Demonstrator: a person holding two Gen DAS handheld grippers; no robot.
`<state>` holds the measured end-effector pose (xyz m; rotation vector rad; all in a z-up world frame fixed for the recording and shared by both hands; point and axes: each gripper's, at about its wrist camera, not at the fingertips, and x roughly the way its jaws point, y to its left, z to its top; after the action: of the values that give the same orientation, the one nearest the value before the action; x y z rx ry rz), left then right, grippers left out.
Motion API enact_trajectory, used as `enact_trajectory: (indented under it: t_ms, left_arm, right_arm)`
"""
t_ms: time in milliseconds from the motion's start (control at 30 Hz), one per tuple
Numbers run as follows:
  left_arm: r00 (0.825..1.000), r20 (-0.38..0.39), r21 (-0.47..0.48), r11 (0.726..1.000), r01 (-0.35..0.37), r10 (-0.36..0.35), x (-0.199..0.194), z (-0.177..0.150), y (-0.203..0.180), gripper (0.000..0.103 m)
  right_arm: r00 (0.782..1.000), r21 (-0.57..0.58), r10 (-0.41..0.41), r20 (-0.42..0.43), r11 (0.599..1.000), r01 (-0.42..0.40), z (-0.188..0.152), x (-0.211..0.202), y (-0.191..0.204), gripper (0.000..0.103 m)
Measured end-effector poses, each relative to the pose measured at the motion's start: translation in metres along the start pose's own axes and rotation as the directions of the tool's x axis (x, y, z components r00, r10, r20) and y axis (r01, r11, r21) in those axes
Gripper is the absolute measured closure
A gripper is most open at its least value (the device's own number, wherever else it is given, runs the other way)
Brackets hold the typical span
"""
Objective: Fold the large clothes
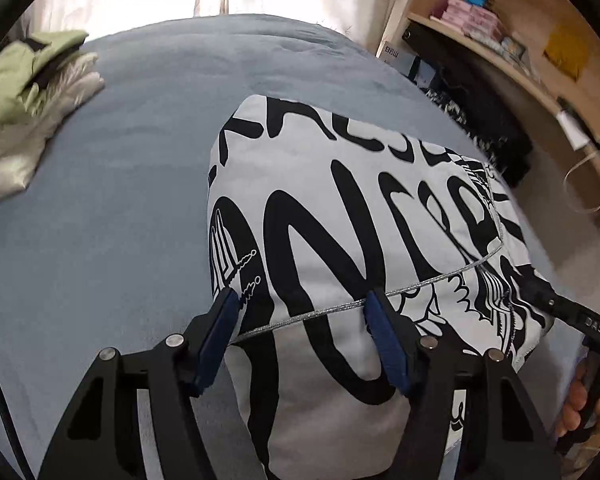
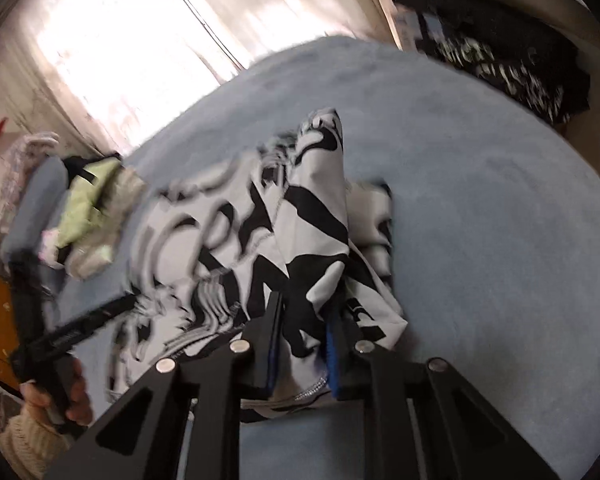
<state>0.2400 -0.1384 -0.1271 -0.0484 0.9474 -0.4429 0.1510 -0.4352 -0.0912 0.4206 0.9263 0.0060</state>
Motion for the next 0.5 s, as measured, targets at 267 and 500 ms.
enact_trajectory:
  t_ms: [267, 500]
  left_arm:
    - [0.998, 0.034, 0.033, 0.998, -0.058, 0.056, 0.016, -0.009, -0.011, 0.038]
    - [0.998, 0.021, -0.043, 0.997, 0.068, -0.067, -0.007, 0.011, 0.002, 0.037]
  right_arm:
    - [0.997, -0.019, -0.07, -0.008, 0.997, 0.07, -0.004, 0.017, 0.003, 0.081]
    - [1.0, -0.009, -0.007, -0.025, 1.0, 0.006, 0.03, -0.005, 0.006, 0.056]
